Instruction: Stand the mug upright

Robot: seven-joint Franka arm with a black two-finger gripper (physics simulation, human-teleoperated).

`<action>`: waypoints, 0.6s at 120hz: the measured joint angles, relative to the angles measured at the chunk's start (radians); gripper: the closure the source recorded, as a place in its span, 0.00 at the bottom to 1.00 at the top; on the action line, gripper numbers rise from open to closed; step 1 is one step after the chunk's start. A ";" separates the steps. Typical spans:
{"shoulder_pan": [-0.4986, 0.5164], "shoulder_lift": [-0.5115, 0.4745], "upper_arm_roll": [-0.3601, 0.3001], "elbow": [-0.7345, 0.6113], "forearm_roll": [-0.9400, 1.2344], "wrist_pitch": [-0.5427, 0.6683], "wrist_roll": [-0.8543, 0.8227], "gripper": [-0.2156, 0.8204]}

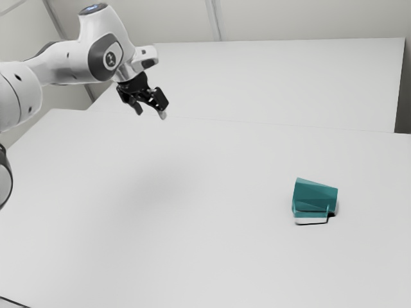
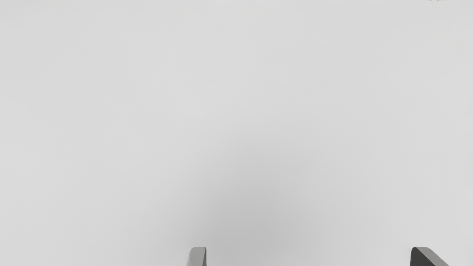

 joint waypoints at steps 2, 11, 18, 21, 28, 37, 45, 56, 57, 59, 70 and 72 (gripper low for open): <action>-0.005 -0.008 -0.006 -0.028 -0.003 0.022 -0.002 0.21; -0.059 -0.032 -0.016 -0.112 -0.031 0.120 -0.009 0.21; -0.126 -0.026 -0.008 -0.134 -0.073 0.187 -0.014 0.21; -0.160 -0.021 0.004 -0.142 -0.094 0.216 -0.017 0.21; -0.264 -0.006 0.064 -0.160 -0.146 0.285 -0.021 0.21; -0.376 0.037 0.136 -0.166 -0.229 0.381 -0.026 0.21; -0.443 0.088 0.159 -0.161 -0.310 0.473 -0.029 0.21; -0.490 0.156 0.149 -0.135 -0.421 0.583 -0.032 0.21; -0.492 0.160 0.144 -0.133 -0.430 0.590 -0.033 0.21; -0.495 0.165 0.133 -0.132 -0.449 0.605 -0.033 0.21; -0.503 0.169 0.072 -0.152 -0.532 0.662 -0.037 0.21; -0.504 0.168 0.064 -0.160 -0.545 0.670 -0.037 0.21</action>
